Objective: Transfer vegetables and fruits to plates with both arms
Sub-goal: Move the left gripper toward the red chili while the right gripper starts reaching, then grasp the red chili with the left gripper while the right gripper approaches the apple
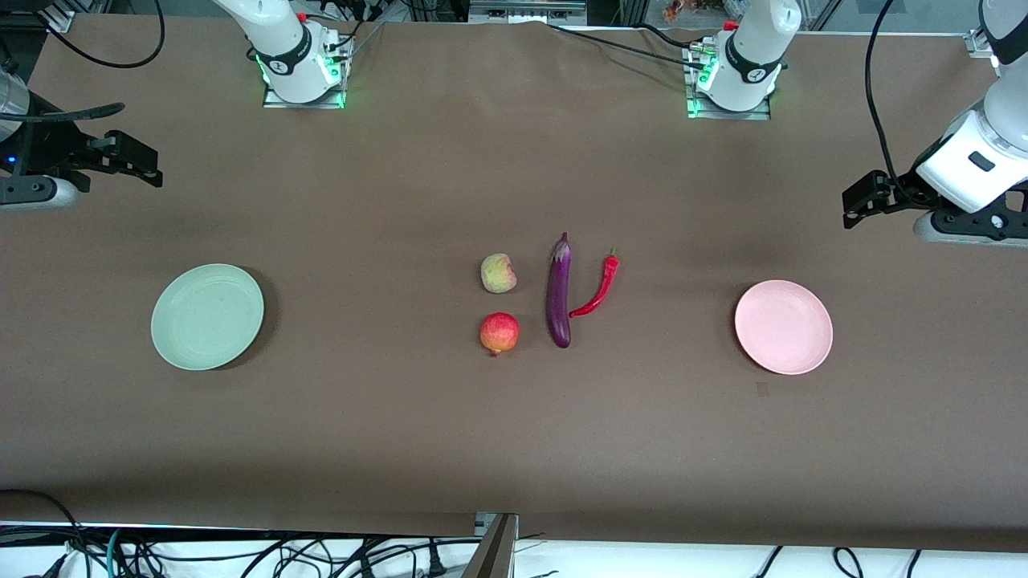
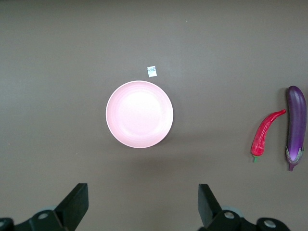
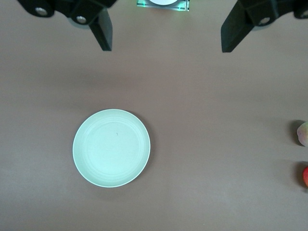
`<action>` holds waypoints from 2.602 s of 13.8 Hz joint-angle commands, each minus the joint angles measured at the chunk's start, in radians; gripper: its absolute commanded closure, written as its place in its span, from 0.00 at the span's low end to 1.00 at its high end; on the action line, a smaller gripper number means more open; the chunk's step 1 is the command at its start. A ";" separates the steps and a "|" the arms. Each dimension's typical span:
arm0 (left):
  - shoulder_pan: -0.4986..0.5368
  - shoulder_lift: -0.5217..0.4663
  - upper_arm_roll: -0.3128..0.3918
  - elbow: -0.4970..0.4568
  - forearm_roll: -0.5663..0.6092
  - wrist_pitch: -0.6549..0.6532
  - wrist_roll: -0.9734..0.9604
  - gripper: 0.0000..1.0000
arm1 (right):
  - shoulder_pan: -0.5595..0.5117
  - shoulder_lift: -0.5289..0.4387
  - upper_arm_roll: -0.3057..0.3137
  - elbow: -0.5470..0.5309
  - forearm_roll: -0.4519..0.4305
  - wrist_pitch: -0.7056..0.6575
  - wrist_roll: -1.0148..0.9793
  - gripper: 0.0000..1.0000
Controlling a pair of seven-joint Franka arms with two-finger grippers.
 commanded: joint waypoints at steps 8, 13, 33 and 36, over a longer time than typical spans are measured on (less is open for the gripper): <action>-0.006 0.013 -0.003 0.030 0.001 -0.059 0.024 0.00 | -0.011 0.001 0.005 0.012 0.018 -0.015 0.007 0.00; -0.009 0.036 -0.005 0.031 0.001 -0.100 0.022 0.00 | -0.011 0.001 0.003 0.012 0.021 -0.013 0.008 0.00; -0.106 0.401 -0.236 -0.243 -0.072 0.431 0.171 0.00 | 0.003 0.160 -0.021 0.012 0.106 0.051 0.037 0.00; -0.205 0.476 -0.233 -0.257 -0.066 0.589 0.001 0.00 | 0.058 0.206 -0.020 0.010 0.147 0.114 0.174 0.00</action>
